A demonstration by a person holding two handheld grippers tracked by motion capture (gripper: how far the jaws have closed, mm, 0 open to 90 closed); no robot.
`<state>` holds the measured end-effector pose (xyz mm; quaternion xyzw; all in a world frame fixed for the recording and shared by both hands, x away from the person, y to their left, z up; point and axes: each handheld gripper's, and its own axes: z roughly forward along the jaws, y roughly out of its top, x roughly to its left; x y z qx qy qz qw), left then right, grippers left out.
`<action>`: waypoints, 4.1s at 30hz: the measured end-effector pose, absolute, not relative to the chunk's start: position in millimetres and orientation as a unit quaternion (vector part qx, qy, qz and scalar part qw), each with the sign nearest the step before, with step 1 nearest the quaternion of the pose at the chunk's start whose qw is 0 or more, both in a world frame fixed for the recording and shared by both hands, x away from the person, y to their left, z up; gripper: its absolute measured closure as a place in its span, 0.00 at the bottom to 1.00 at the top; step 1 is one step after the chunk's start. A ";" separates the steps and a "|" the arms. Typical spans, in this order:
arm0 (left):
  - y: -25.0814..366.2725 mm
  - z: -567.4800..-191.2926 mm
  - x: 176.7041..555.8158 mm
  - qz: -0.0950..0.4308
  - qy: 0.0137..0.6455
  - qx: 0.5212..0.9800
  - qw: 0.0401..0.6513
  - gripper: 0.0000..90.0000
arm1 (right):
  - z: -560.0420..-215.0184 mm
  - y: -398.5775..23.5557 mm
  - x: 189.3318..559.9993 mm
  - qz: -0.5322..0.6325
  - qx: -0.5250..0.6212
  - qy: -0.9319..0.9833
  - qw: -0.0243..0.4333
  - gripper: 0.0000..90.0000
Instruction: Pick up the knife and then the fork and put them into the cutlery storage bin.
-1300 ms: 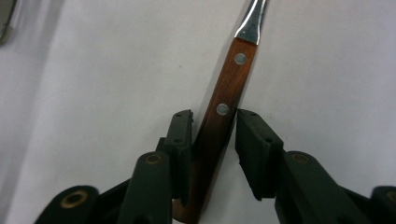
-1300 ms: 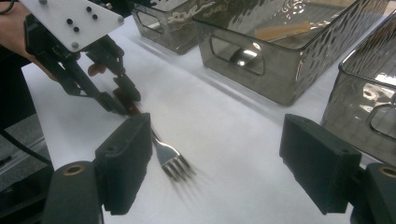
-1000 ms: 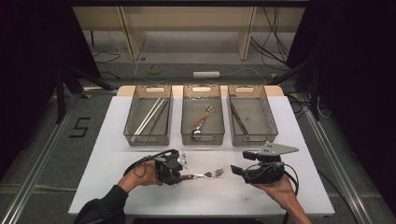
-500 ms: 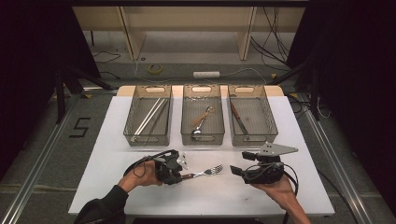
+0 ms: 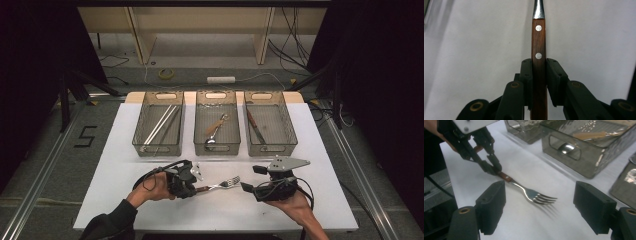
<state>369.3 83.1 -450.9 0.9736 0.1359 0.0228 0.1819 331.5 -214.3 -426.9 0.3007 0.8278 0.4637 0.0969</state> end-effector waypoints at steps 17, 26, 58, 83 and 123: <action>69.9 -426.8 353.7 0.001 0.145 0.967 0.209 0.84 | -433.9 -163.1 315.6 0.416 0.209 0.878 0.110 0.33; 65.3 -422.6 349.1 -0.017 0.144 0.967 0.211 0.84 | -442.7 -138.6 309.0 0.380 0.161 0.900 0.140 0.38; 56.2 -420.8 343.8 -0.052 0.143 0.964 0.217 0.83 | -459.0 -108.1 295.3 0.281 0.025 0.931 0.229 0.77; 66.9 -410.1 347.2 -0.012 0.154 0.949 0.274 0.44 | -457.1 -112.4 289.7 0.249 -0.037 0.931 0.265 0.87; 136.0 -412.2 333.7 0.122 0.276 0.807 0.508 0.24 | -442.7 -157.8 312.7 0.270 0.072 0.910 0.305 0.87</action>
